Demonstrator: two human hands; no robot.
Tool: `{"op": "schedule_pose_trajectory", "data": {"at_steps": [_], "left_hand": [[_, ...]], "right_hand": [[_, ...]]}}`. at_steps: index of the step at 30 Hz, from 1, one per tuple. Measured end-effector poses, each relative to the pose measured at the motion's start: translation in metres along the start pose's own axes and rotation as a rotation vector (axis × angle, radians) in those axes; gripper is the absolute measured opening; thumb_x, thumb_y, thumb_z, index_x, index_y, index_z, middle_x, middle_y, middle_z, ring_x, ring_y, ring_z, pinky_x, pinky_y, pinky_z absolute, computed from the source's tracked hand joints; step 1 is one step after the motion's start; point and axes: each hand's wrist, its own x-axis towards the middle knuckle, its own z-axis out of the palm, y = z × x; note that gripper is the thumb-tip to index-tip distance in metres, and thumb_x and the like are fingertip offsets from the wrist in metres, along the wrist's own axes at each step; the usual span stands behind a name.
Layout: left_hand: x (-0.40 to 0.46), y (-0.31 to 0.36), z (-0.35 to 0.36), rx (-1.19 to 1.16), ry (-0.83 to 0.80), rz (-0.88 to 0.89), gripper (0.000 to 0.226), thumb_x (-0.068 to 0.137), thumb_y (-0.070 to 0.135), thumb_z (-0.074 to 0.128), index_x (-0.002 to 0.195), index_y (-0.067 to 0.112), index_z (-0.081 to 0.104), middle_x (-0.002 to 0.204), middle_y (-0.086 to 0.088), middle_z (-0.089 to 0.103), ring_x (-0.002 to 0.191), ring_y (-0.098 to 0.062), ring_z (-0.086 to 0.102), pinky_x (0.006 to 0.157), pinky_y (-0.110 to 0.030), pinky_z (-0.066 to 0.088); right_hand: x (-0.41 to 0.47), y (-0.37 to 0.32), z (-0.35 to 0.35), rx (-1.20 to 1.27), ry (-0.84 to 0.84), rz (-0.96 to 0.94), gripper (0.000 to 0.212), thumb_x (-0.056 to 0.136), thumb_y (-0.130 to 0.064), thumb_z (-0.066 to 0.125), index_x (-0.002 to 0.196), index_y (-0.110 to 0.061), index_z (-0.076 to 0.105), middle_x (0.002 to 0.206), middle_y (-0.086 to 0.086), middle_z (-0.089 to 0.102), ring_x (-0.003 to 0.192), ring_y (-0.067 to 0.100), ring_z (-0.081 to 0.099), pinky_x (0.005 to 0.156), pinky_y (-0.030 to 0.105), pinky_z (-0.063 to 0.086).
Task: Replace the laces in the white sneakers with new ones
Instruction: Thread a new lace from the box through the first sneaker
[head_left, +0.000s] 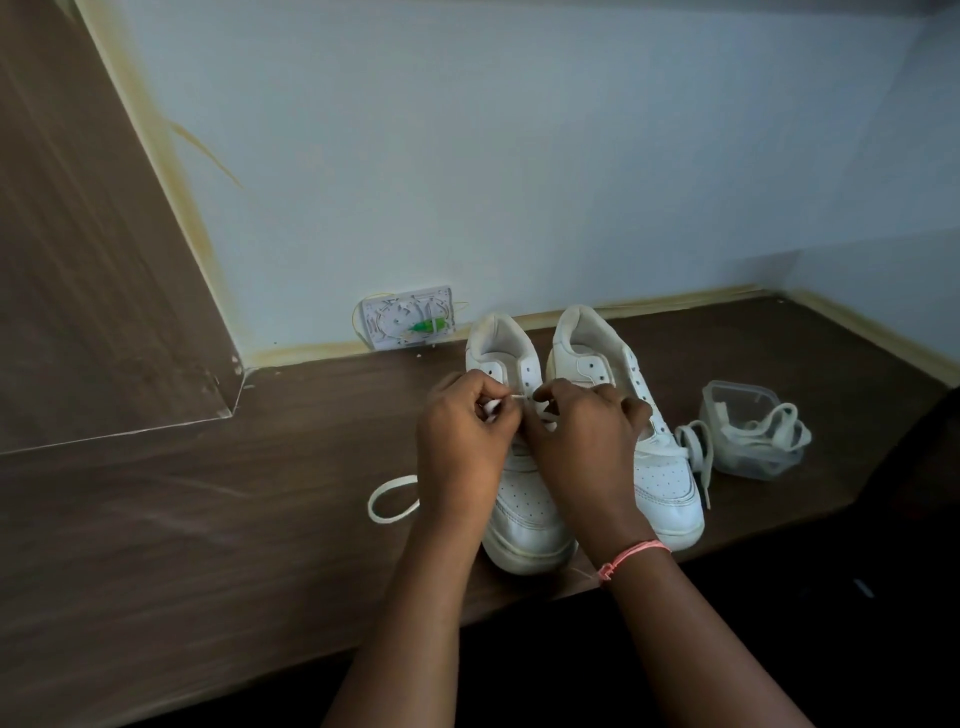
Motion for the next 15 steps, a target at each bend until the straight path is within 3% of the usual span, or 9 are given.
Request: {"op": "schedule_pose_trajectory", "data": {"at_steps": [8, 15], "left_hand": [[-0.002, 0.001, 0.007, -0.027, -0.01, 0.029, 0.011, 0.075, 0.004, 0.076, 0.074, 0.011, 0.068, 0.075, 0.004, 0.062, 0.065, -0.006, 0.056, 0.059, -0.012, 0.04], [-0.004, -0.003, 0.01, -0.072, -0.055, -0.034, 0.009, 0.078, 0.004, 0.073, 0.08, 0.013, 0.071, 0.081, 0.004, 0.066, 0.072, -0.008, 0.063, 0.065, -0.027, 0.052]], "right_hand": [[0.001, -0.002, -0.005, 0.139, -0.04, 0.091, 0.018, 0.093, -0.028, 0.057, 0.102, -0.02, 0.071, 0.082, -0.004, 0.071, 0.092, 0.017, 0.059, 0.078, 0.027, 0.012], [0.005, 0.004, -0.008, 0.203, -0.117, 0.149, 0.02, 0.095, -0.027, 0.053, 0.109, -0.024, 0.069, 0.088, -0.005, 0.071, 0.096, 0.014, 0.06, 0.081, 0.027, 0.013]]}}
